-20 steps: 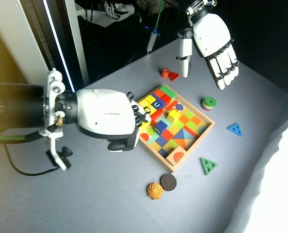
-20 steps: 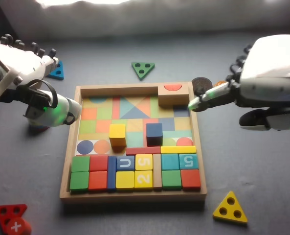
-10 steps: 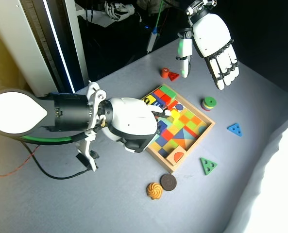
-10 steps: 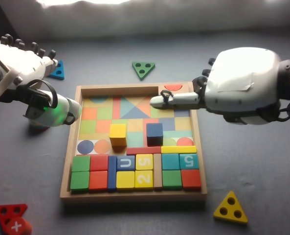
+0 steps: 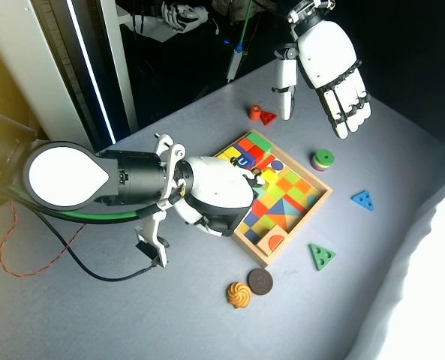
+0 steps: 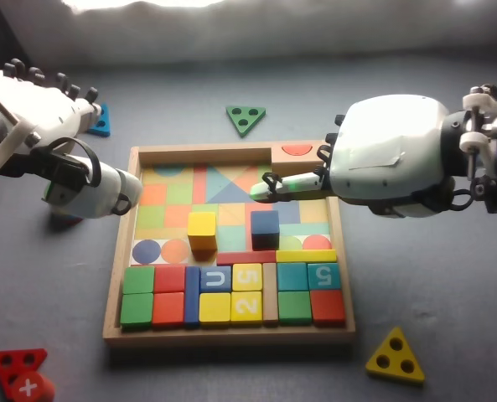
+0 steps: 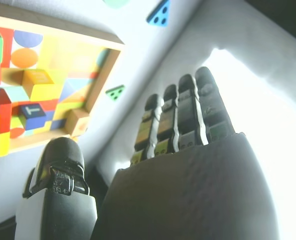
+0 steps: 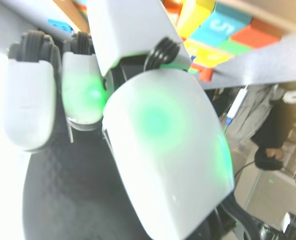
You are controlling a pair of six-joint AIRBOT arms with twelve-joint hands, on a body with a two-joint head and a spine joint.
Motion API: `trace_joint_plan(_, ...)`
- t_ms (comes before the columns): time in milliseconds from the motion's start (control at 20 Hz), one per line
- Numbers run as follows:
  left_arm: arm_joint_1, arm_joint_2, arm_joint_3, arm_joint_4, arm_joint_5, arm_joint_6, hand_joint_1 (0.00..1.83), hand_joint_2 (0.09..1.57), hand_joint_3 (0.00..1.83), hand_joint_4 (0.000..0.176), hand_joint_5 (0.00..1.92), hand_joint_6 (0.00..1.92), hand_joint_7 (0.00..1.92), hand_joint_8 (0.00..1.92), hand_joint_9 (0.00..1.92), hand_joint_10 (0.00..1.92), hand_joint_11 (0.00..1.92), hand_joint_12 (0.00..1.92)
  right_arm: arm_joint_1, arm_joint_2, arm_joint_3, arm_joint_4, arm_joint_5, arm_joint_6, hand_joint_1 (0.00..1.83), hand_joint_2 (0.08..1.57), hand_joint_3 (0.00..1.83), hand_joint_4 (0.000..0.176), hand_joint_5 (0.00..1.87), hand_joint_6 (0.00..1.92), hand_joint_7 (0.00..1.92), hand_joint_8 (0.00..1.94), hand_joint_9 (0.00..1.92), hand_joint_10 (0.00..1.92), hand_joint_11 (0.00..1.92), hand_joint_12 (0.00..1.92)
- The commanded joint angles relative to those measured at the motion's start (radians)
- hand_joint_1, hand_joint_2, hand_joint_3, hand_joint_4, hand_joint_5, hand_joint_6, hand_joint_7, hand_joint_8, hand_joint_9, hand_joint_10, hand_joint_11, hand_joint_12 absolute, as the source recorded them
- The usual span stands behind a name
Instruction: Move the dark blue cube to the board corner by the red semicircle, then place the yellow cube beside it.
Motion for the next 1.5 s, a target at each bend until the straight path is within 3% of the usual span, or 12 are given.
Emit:
trace_joint_plan(0,-0.008,0.015,-0.003,0.073,-0.009,0.004,0.00,1.27,0.00,0.000,0.06,0.00,0.06,0.00,0.08,0.00,0.00,0.23,0.012,0.006,0.004,0.026,0.050,0.008,1.72,1.23,0.00,0.000,0.08,0.00,1.37,1.94,1.62,1.92,1.70,1.92)
trace_joint_plan(150,-0.010,0.015,-0.004,0.073,-0.009,0.004,0.00,1.26,0.00,0.000,0.06,0.00,0.07,0.00,0.08,0.00,0.00,0.24,0.012,-0.006,0.008,0.023,0.042,0.010,1.70,1.24,0.00,0.000,0.11,0.01,1.34,1.94,1.60,1.92,1.67,1.92)
trace_joint_plan(300,-0.011,0.015,-0.004,0.073,-0.009,0.004,0.00,1.25,0.00,0.000,0.06,0.00,0.06,0.00,0.07,0.00,0.00,0.22,0.008,-0.014,0.008,-0.023,0.036,0.081,1.70,1.25,0.00,0.000,0.10,0.00,1.30,1.94,1.58,1.92,1.66,1.92)
trace_joint_plan(500,-0.010,0.015,-0.003,0.074,-0.009,0.004,0.00,1.25,0.00,0.000,0.07,0.00,0.08,0.00,0.09,0.00,0.00,0.29,-0.001,-0.015,0.009,-0.026,0.029,0.083,1.72,1.26,0.00,0.000,0.19,0.01,1.40,1.94,1.61,1.92,1.70,1.92)
trace_joint_plan(600,-0.012,0.015,-0.001,0.075,-0.009,0.003,0.00,1.26,0.00,0.000,0.06,0.00,0.07,0.00,0.09,0.00,0.00,0.27,-0.006,-0.015,0.009,-0.027,0.026,0.082,1.71,1.27,0.00,0.000,0.18,0.01,1.31,1.94,1.60,1.92,1.69,1.92)
trace_joint_plan(1450,-0.012,0.015,-0.004,0.074,-0.009,0.004,0.00,1.26,0.00,0.000,0.08,0.00,0.08,0.00,0.10,0.00,0.00,0.29,-0.041,-0.031,0.035,-0.042,0.026,0.078,1.72,1.29,0.00,0.000,0.22,0.02,1.26,1.94,1.55,1.92,1.64,1.92)
